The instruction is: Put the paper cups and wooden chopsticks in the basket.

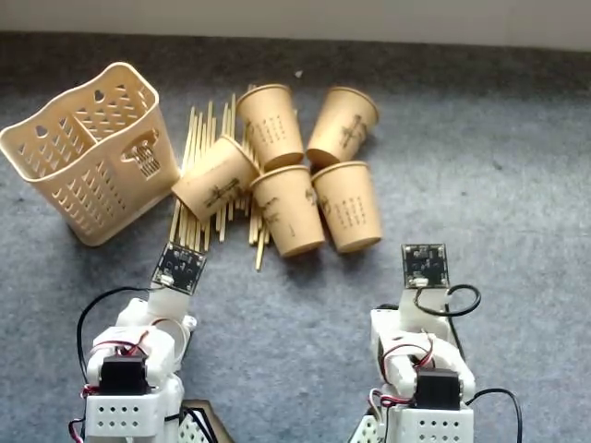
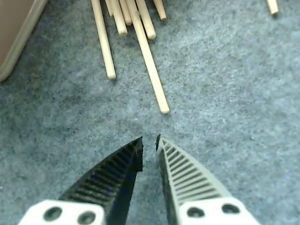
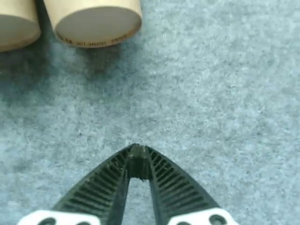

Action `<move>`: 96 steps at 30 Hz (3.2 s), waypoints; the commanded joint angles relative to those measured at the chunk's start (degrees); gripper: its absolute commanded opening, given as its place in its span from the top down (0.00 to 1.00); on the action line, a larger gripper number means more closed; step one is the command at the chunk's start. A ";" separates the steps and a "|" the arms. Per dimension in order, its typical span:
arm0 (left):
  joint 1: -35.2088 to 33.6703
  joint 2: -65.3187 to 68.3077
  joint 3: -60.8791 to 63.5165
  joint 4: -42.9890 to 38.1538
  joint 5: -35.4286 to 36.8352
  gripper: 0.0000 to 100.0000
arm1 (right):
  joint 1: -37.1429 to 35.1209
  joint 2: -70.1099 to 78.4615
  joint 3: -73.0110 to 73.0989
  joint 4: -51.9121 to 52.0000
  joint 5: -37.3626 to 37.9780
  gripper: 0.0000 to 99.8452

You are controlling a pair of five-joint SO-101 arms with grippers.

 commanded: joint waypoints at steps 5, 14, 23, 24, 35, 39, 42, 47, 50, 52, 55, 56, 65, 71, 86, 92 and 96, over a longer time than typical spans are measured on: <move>-0.57 -0.13 0.04 0.44 -0.53 0.91 | 0.66 -0.75 7.34 0.13 -0.44 0.99; -0.66 -0.13 0.04 0.44 -0.53 0.91 | 0.66 -0.66 7.34 0.13 -0.44 0.99; -0.66 -0.13 0.04 0.44 -0.53 0.91 | 0.66 -0.66 7.34 0.13 -0.44 0.99; -0.66 -0.13 0.04 0.44 -0.53 0.91 | 0.66 -0.66 7.34 0.13 -0.44 0.99; -0.66 -0.13 0.04 0.44 -0.53 0.91 | 0.66 -0.66 7.34 0.13 -0.44 0.99; -0.66 -0.13 0.04 0.44 -0.53 0.91 | 0.66 -0.66 7.34 0.13 -0.44 0.99; -0.66 -0.13 0.04 0.44 -0.53 0.91 | 0.66 -0.66 7.34 0.13 -0.44 0.99; -0.66 -0.13 0.04 0.44 -0.53 0.91 | 0.66 -0.66 7.34 0.13 -0.44 0.99; -0.66 -0.13 0.04 0.44 -0.53 0.91 | 0.66 -0.66 7.34 0.13 -0.44 0.99; -0.66 -0.13 0.04 0.44 -0.53 0.91 | 0.66 -0.66 7.34 0.13 -0.44 0.99; -0.66 -0.13 0.04 0.44 -0.53 0.91 | 0.66 -0.66 7.34 0.13 -0.44 0.99; -0.66 -0.13 0.04 0.44 -0.53 0.91 | 0.66 -0.66 7.34 0.13 -0.44 0.99; -0.66 -0.13 0.04 0.44 -0.53 0.91 | 0.48 -0.66 7.34 0.13 -0.53 0.99; -0.48 -0.13 0.04 0.44 -0.44 0.91 | 0.48 -0.66 7.34 0.13 -0.70 0.99; -0.22 -0.13 0.04 0.26 -0.53 0.91 | 0.48 -0.75 7.34 -0.40 -0.35 0.99; 0.04 -0.22 -0.92 -2.73 -2.46 0.91 | 0.84 -0.75 5.32 -9.19 10.73 0.99; -8.04 -0.22 -1.98 -11.34 -12.75 0.91 | 0.84 -0.75 1.01 -11.82 27.08 0.99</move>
